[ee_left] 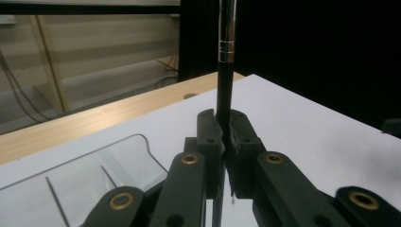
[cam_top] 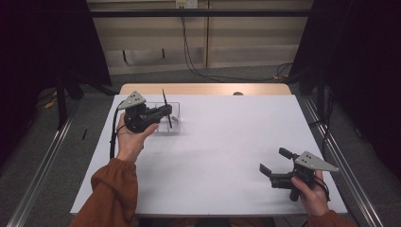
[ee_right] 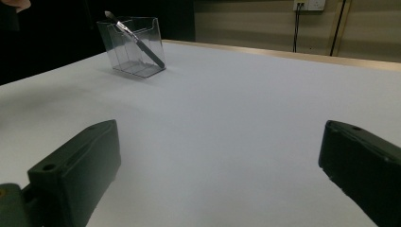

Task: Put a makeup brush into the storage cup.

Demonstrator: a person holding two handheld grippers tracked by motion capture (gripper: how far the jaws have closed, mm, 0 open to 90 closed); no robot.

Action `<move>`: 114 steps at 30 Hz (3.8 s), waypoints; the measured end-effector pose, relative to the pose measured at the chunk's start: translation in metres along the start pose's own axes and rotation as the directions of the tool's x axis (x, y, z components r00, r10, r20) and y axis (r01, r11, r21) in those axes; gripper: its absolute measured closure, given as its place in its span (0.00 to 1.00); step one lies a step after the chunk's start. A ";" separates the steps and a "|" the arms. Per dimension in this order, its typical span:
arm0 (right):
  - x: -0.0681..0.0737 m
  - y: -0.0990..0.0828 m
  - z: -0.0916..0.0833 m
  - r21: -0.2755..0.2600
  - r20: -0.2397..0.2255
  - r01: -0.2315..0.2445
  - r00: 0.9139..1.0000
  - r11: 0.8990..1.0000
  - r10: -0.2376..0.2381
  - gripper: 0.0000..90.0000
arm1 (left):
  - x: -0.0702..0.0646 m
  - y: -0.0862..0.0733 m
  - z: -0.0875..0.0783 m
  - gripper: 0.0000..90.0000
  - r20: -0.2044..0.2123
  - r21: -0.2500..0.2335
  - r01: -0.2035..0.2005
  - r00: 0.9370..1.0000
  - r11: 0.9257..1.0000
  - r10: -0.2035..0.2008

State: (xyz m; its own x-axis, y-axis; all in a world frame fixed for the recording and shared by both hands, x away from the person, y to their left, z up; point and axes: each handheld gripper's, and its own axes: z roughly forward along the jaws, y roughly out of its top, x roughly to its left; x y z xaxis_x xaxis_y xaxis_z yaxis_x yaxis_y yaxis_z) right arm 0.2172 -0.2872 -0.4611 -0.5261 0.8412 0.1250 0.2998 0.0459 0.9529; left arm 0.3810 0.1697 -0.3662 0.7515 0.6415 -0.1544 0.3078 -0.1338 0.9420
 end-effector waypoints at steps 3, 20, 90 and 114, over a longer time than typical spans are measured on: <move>0.000 0.000 0.000 -0.001 -0.003 -0.002 1.000 1.000 0.002 0.00 | 0.003 0.000 0.004 0.95 -0.016 -0.010 0.007 1.000 1.000 -0.007; -0.001 0.000 -0.001 -0.003 0.002 -0.006 1.000 1.000 0.006 0.00 | 0.015 0.005 0.039 0.95 -0.091 -0.007 0.028 0.995 1.000 -0.029; 0.000 -0.002 0.002 0.008 -0.008 -0.001 1.000 1.000 0.001 0.00 | 0.025 -0.020 0.070 0.72 -0.119 0.178 -0.034 0.991 0.983 0.055; -0.006 -0.003 0.000 -0.007 0.009 -0.011 1.000 1.000 0.011 0.00 | 0.025 -0.016 0.063 0.10 -0.120 0.093 0.010 0.993 0.996 0.002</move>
State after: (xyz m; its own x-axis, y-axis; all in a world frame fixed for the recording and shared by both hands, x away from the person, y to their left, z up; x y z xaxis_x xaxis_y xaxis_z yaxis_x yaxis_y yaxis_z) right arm 0.2197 -0.2922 -0.4644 -0.5159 0.8462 0.1331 0.2996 0.0327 0.9535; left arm 0.4316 0.1408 -0.4040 0.6765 0.7273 -0.1161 0.3677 -0.1970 0.9088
